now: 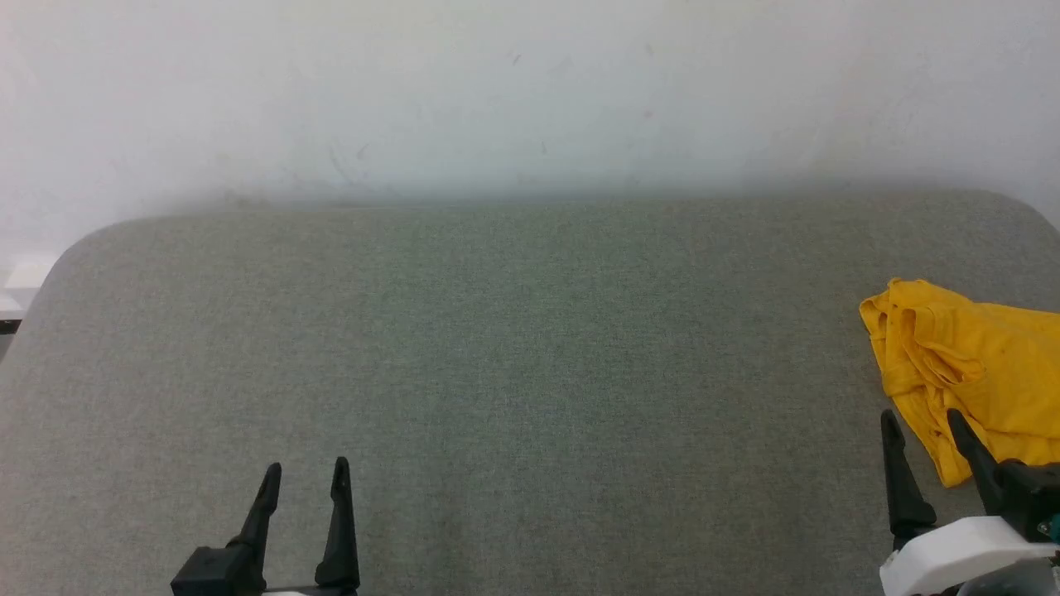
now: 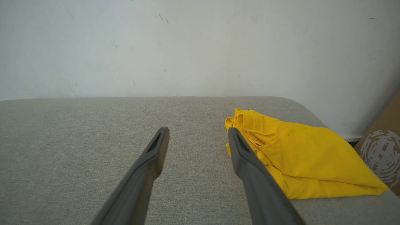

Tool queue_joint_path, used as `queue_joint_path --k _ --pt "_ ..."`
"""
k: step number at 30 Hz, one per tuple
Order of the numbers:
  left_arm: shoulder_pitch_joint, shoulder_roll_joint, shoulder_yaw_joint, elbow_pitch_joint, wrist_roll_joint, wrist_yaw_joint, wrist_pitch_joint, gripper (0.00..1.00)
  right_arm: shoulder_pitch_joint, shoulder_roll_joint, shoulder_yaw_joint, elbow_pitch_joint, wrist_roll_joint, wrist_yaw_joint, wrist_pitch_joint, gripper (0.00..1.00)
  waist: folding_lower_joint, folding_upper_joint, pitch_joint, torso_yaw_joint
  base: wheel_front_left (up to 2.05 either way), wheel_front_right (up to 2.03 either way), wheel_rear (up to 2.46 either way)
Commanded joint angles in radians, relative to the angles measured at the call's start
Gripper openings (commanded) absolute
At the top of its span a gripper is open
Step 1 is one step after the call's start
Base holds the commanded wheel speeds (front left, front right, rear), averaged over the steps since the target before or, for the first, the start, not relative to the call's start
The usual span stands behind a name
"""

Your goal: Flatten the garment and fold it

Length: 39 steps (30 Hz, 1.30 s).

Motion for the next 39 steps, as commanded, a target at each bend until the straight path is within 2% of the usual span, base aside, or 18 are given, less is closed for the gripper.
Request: queue_joint_path --k 1,13,14,39 --pt "0.000 -0.005 0.008 0.005 -0.001 -0.007 -0.007 1.00 0.004 0.003 0.001 0.001 0.004 -0.002 -0.006 1.00 0.0000 -0.0001 0.001 -0.001 0.00 0.00 0.00" --pt "0.008 -0.017 0.017 0.028 -0.010 -0.028 -0.009 1.00 -0.002 0.003 -0.006 0.003 0.008 -0.002 -0.003 1.00 0.0000 -0.0001 -0.006 -0.002 0.00 0.00 0.00" --pt "0.000 -0.016 0.014 0.027 -0.009 -0.025 -0.005 0.00 -0.001 0.000 -0.004 0.004 0.000 0.000 0.000 0.00 0.0000 -0.0002 -0.006 -0.003 0.00 0.00 0.00" --pt "-0.028 -0.054 0.056 0.035 0.060 -0.064 0.037 0.00 -0.018 0.000 0.026 0.001 -0.012 0.000 0.011 0.00 0.0000 -0.0002 -0.002 -0.008 0.00 0.00 0.00"
